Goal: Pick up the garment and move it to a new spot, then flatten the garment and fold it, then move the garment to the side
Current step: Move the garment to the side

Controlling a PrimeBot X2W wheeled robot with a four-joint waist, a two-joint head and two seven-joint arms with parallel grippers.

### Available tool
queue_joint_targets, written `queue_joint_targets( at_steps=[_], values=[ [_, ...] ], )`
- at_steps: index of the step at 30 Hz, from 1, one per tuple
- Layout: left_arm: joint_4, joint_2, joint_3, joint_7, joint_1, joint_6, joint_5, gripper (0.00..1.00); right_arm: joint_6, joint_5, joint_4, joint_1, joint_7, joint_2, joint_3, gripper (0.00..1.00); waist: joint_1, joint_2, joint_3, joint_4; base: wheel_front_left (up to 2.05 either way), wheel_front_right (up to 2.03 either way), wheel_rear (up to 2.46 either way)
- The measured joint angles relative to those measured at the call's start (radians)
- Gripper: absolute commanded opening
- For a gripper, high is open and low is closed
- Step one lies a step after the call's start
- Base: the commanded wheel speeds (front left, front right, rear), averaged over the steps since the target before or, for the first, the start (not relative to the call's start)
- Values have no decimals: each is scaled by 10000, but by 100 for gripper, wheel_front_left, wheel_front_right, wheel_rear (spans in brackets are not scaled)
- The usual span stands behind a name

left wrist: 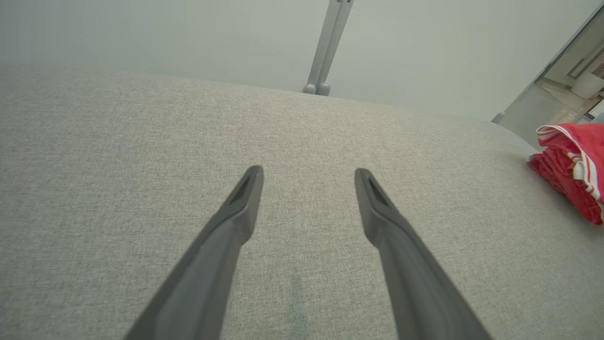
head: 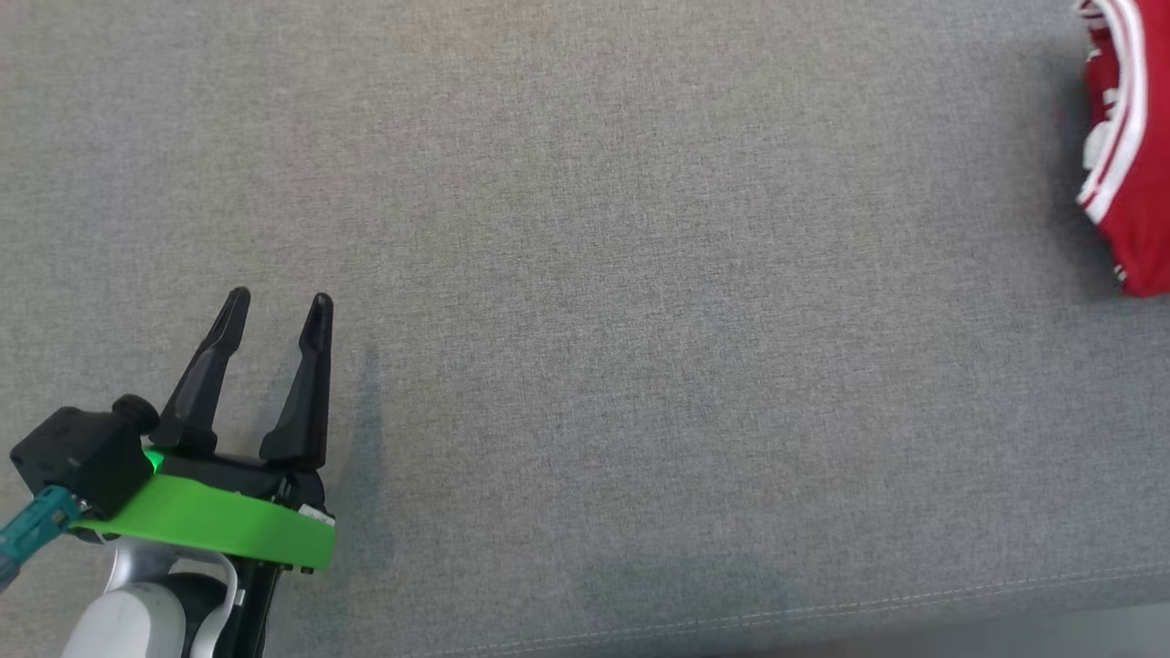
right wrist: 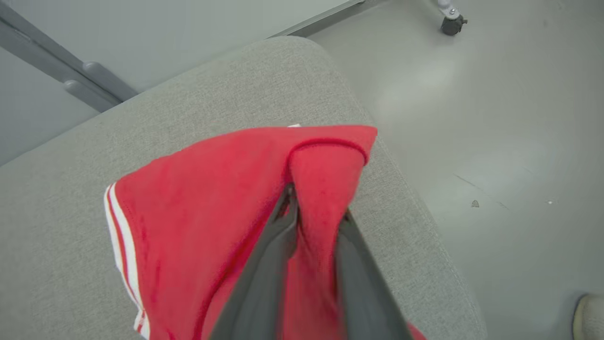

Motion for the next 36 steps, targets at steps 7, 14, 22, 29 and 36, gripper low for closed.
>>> queue_joint_targets(
  at_steps=[7,14,22,29,36],
  values=[
    [-63,35,8,134,-206,12,130,100,-4,-1168,757,409,-1912,631,65,100,0,-1,372,-16,0,0,0],
    [-42,88,163,173,-346,105,230,100,-4,-1670,1446,919,-3390,2042,564,100,-1,0,480,5,0,0,0],
    [190,-19,105,67,-405,130,228,100,-4,-2082,1918,1066,-5083,2261,345,100,-1,0,218,-87,0,0,0],
    [721,-167,284,-387,-484,130,222,100,35,-2230,1367,1315,-7037,2178,-73,100,-1,0,-366,-116,0,0,0],
    [1271,-174,761,-928,-206,253,251,100,171,-2477,562,2331,-8234,2360,-56,100,-2,-1,-1131,-240,0,0,0]
  ],
)
